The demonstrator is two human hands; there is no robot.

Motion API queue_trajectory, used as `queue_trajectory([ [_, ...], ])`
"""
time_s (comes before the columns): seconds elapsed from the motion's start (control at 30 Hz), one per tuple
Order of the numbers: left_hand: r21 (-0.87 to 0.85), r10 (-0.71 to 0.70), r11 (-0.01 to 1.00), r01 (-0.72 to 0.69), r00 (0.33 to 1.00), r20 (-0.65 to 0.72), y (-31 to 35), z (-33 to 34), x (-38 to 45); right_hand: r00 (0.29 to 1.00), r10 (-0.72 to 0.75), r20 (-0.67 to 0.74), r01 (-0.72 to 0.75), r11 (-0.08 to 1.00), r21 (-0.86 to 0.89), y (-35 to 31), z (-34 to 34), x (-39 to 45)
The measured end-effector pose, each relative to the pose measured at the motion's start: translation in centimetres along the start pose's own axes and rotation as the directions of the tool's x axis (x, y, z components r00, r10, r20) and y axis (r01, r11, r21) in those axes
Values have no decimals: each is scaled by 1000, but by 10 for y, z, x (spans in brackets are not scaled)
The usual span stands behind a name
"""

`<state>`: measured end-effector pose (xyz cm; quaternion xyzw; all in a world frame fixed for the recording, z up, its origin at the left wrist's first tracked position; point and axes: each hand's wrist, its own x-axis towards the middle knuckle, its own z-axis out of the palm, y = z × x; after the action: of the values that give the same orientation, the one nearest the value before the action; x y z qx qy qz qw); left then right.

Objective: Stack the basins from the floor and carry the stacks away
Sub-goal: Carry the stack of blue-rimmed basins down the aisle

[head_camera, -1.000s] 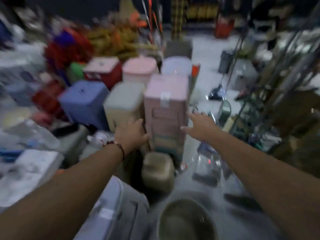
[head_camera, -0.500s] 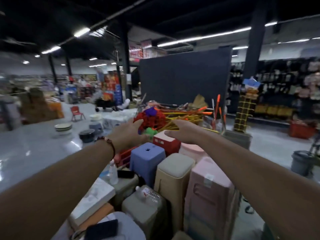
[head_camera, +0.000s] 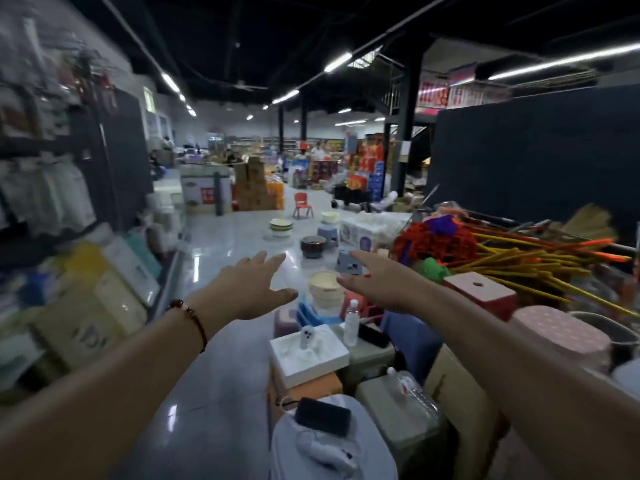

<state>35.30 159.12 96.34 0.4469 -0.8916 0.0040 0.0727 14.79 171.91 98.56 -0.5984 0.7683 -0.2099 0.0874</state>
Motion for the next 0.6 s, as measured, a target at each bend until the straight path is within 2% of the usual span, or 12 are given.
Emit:
queue_trajectory([
  [0.17,30,-32,999,31,999,29,-102,-14,14,996,-74,47,74,997,-13,-67,34,64],
  [0.33,61,-71,996,68,996,46,-204,-28,62,993,-89,75,94,994,-61,-141,68,152],
  [0.6,102,-42,994,36,997,61,-288,-34,149,991,-50,122,66,990,-126,-213,123,286],
])
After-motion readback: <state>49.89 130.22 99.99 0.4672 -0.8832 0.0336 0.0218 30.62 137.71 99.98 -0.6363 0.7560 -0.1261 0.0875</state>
